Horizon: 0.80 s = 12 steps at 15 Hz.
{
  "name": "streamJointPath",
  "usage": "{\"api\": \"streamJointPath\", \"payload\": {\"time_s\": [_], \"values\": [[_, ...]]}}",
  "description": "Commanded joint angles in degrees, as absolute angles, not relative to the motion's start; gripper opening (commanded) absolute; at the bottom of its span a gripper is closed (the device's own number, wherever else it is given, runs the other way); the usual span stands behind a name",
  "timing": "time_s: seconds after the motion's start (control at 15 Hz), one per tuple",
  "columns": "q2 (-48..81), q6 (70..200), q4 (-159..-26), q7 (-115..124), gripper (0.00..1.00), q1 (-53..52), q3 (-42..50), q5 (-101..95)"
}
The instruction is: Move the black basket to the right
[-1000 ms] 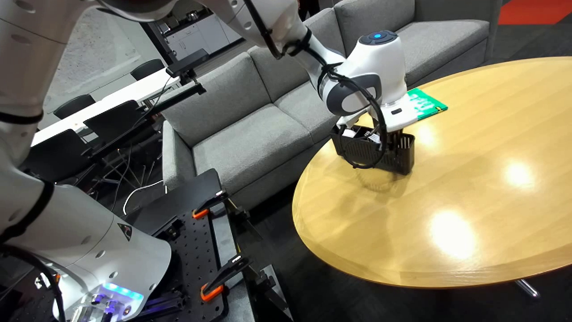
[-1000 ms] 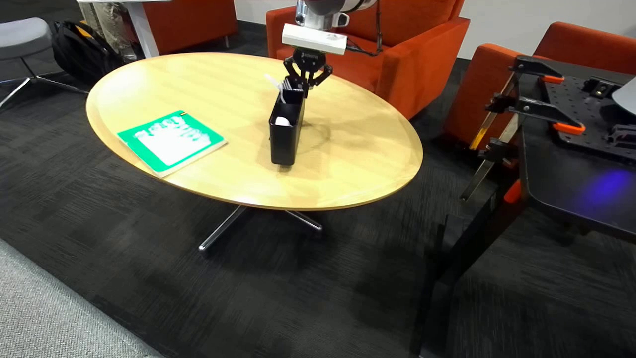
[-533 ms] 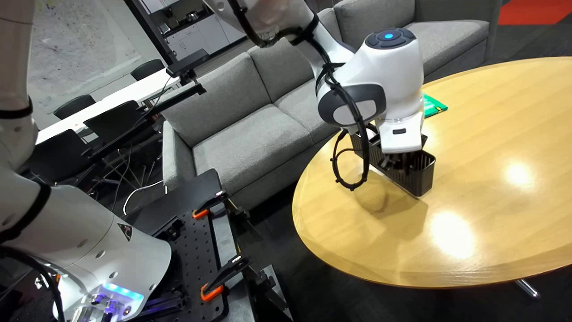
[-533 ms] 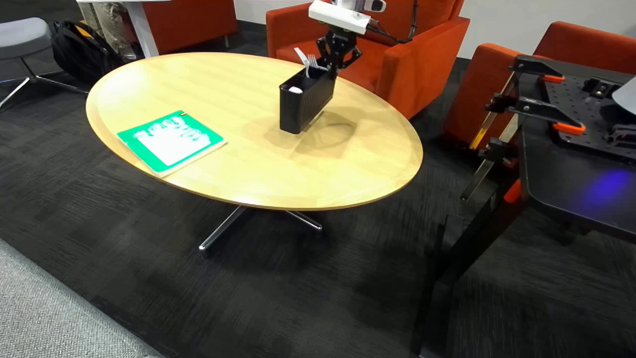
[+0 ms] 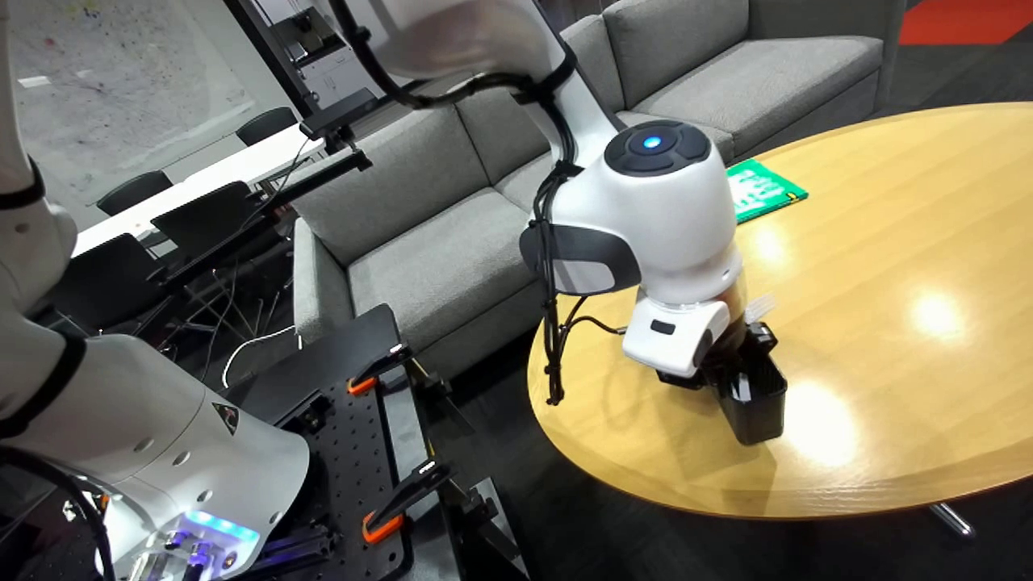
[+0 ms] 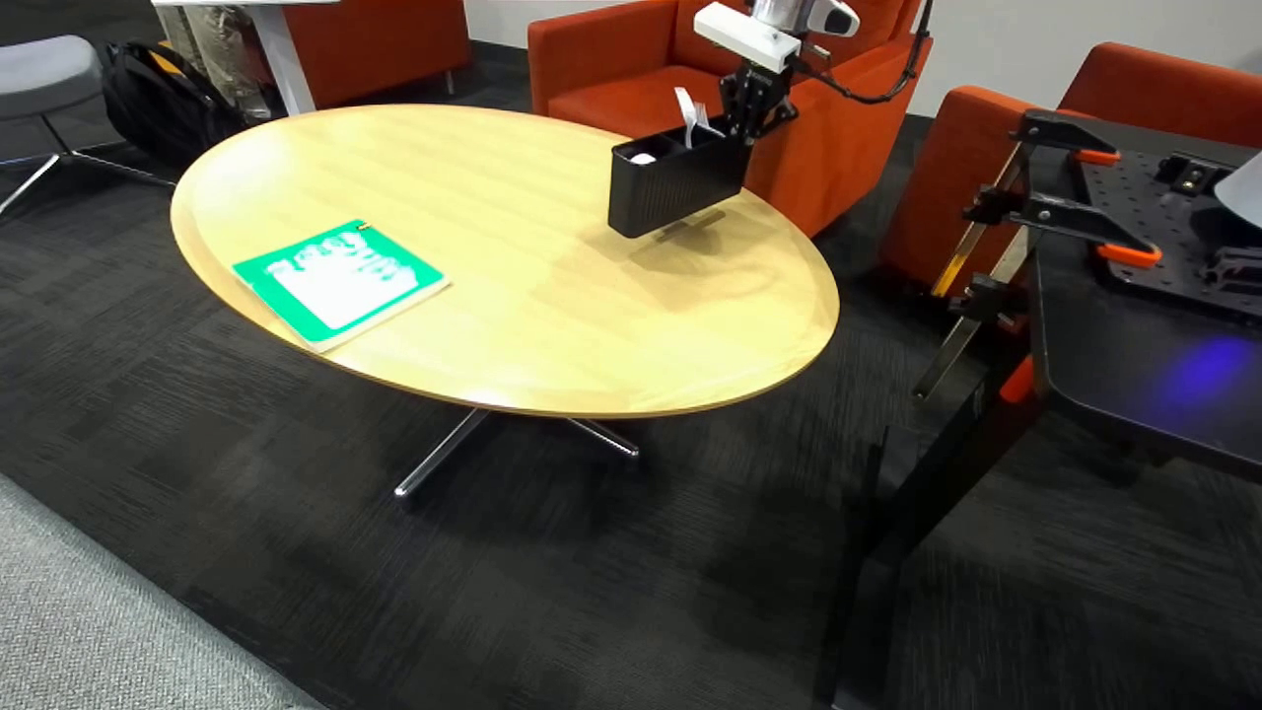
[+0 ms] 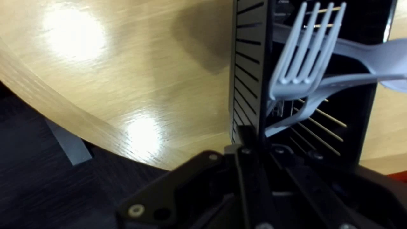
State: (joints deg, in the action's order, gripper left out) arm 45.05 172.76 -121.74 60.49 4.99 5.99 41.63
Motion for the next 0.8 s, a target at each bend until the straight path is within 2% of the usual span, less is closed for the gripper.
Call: {"api": "streamJointPath", "payload": {"time_s": [0.0, 0.73], "values": [[42.3, 178.0, -125.9, 62.2, 0.01, 6.3, 4.0, 47.1], [44.7, 178.7, -127.0, 62.3, 0.01, 5.2, 3.1, 52.3]]}}
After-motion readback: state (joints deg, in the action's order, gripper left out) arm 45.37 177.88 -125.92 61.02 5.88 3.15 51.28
